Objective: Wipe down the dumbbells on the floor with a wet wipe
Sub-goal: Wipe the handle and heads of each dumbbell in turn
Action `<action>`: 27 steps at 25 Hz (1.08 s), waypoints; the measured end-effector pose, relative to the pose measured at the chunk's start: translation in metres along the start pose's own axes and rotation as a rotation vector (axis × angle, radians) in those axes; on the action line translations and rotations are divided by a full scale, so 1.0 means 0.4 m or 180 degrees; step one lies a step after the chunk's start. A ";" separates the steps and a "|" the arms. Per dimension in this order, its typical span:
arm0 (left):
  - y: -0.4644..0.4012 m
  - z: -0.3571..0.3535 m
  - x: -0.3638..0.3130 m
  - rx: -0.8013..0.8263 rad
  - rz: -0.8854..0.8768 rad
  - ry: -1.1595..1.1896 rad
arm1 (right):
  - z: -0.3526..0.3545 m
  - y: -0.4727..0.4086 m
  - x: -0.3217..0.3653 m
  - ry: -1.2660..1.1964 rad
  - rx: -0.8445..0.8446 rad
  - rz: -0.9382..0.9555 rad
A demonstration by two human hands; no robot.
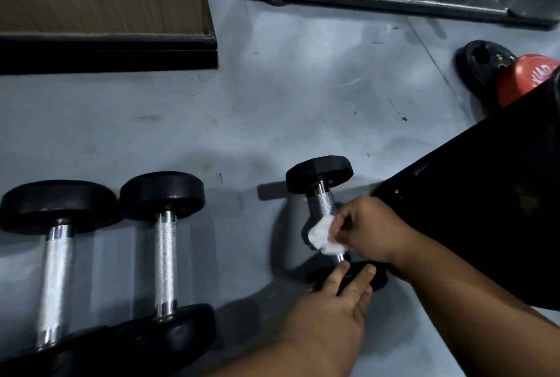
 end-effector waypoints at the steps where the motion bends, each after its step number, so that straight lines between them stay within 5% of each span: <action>1: -0.017 0.022 -0.010 -0.0156 -0.0097 0.0021 | 0.010 -0.023 0.006 -0.0055 -0.0294 0.0023; 3: -0.048 0.039 -0.030 0.0485 -0.0175 0.0014 | 0.028 -0.068 0.010 -0.0141 -0.0699 -0.0035; 6: -0.058 0.044 -0.036 0.0244 -0.0257 -0.0073 | 0.029 -0.078 -0.001 -0.0161 -0.0942 -0.0112; 9: -0.055 0.001 -0.013 -0.0390 -0.0098 -0.0030 | 0.008 -0.022 -0.018 -0.0075 -0.0252 -0.0051; 12: -0.058 -0.024 -0.012 -0.0452 -0.0043 0.0075 | -0.006 0.019 -0.021 0.0373 0.0542 -0.0133; 18: -0.057 -0.021 -0.014 -0.0734 -0.0167 -0.0164 | 0.028 -0.066 -0.005 -0.0342 -0.0724 0.0053; 21: -0.017 -0.018 0.006 -0.0758 -0.0242 -0.0268 | 0.028 -0.080 -0.014 -0.0366 -0.0924 0.0031; 27: 0.023 -0.030 0.026 -0.0527 -0.0387 -0.0181 | -0.018 0.034 -0.073 -0.0004 0.0279 -0.0085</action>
Point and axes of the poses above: each hand's wrist, its own y-axis away from the middle knuckle, its own z-axis out of the back of the hand, x = y × z, the point moved 2 cm from there along -y, towards the middle knuckle, and after that the axes turned 8 degrees about x, right-handed, at the moved point
